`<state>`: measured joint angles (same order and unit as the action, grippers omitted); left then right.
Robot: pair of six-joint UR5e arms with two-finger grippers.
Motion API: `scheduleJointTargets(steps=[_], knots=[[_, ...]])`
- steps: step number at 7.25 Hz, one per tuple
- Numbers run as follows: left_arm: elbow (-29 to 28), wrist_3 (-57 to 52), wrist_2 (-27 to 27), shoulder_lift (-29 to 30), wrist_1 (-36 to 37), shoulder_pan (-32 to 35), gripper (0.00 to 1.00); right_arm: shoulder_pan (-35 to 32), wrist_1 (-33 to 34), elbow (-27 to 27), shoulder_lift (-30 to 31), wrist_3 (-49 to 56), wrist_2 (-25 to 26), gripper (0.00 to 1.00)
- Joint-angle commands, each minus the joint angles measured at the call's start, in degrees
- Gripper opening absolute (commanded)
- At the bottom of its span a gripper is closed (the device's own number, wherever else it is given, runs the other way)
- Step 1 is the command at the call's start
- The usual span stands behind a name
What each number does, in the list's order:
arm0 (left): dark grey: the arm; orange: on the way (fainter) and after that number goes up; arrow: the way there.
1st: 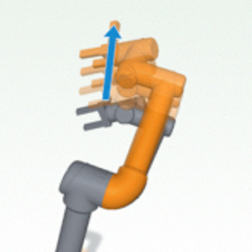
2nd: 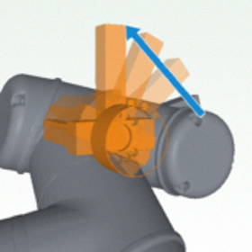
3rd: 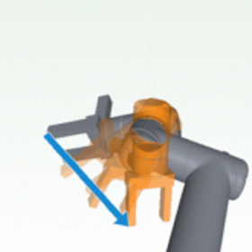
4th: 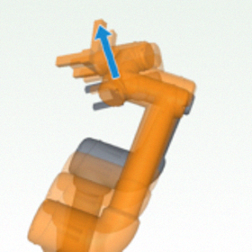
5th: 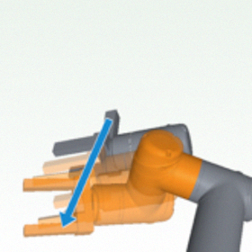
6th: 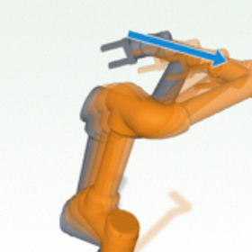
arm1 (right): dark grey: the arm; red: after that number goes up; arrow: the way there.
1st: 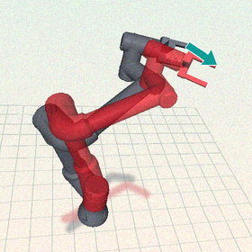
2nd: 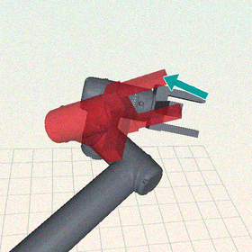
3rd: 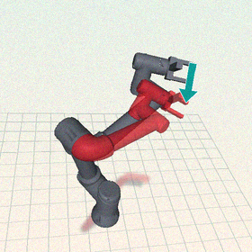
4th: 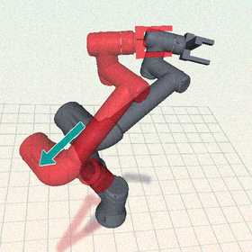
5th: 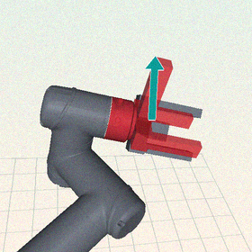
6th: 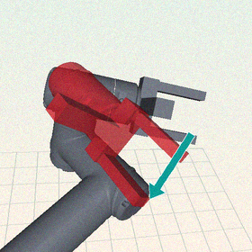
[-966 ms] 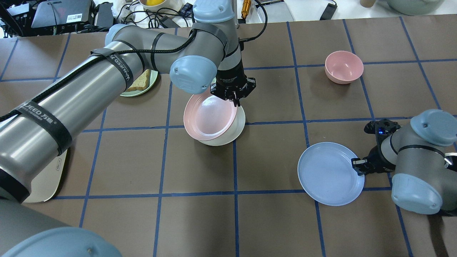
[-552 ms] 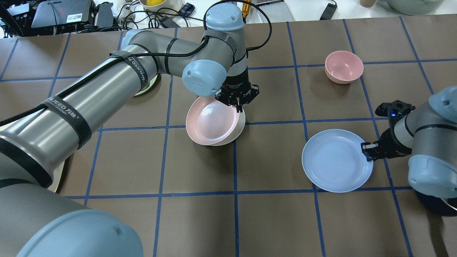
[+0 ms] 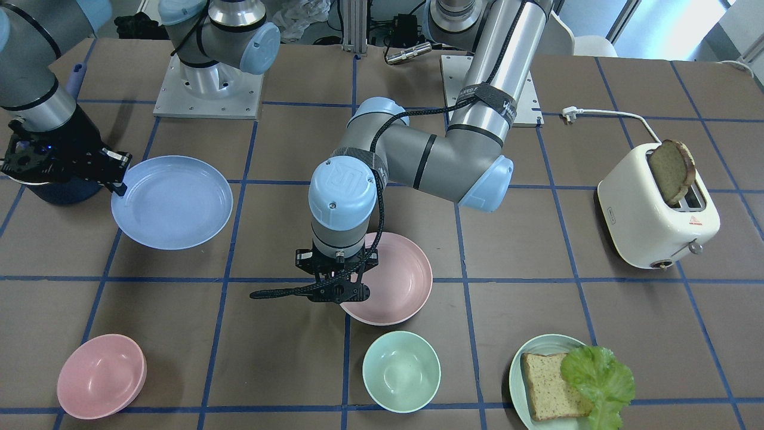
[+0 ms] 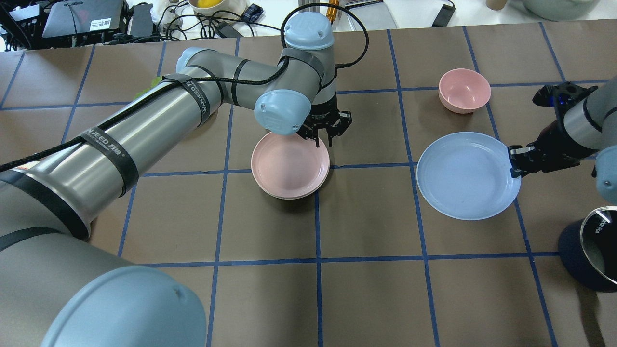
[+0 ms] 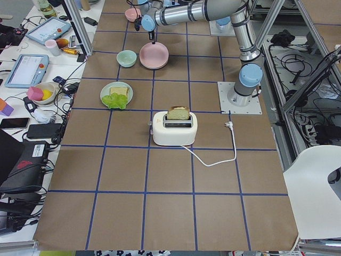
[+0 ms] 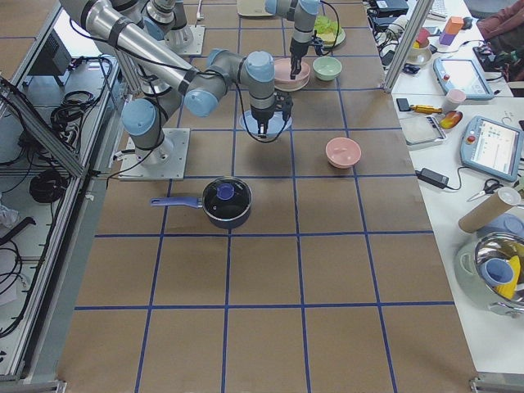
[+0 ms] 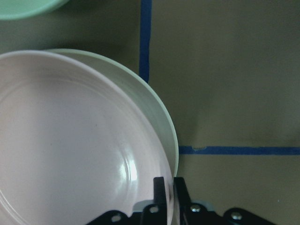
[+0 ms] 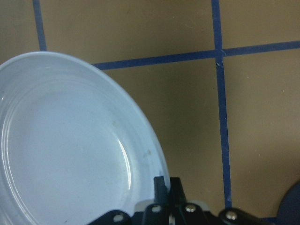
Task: Stack three plates with pink and blue
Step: 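Release the pink plate with the left gripper while the right lifts the blue plate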
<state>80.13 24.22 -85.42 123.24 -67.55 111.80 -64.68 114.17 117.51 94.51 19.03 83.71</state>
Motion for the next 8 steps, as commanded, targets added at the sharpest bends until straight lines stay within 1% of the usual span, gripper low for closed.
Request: scheduleJointTargets(steps=[1,2,3,4,5,6,7,8], knots=[[-0.1,-0.7,-0.4,-2.4,0.5,0.1,1.0,-0.3,-4.7,-8.1,-4.9,-1.5,-1.2,0.0],[-0.1,-2.0,-0.3,-5.3,-0.8,-0.2,1.0,-0.9,-6.0,-11.5,-6.4,-5.1,-1.3,0.0],[0.1,-8.2,-0.5,-8.6,-5.9,-0.4,1.0,-2.6,-5.8,-11.8,-8.0,-6.8,-1.5,0.0],[-0.1,-13.7,-0.6,-12.7,-13.5,-1.5,1.0,-6.6,-4.8,-12.0,-9.2,-11.3,-1.9,0.0],[0.3,-14.6,-0.3,-17.0,-19.8,-3.9,1.0,-11.6,-0.6,-11.8,-10.9,-19.6,-2.1,0.0],[0.7,-14.9,-0.1,-20.5,-23.3,-6.1,1.0,-16.3,3.9,-11.7,-13.8,-25.5,-2.1,0.0],[0.6,-15.0,-0.5,-24.1,-30.0,-9.6,1.0,-21.7,8.0,-12.0,-15.4,-32.2,-2.1,0.0],[2.3,-15.0,-0.5,-26.9,-31.7,-12.5,1.0,-26.7,12.3,-12.0,-17.7,-39.6,-2.0,0.0]])
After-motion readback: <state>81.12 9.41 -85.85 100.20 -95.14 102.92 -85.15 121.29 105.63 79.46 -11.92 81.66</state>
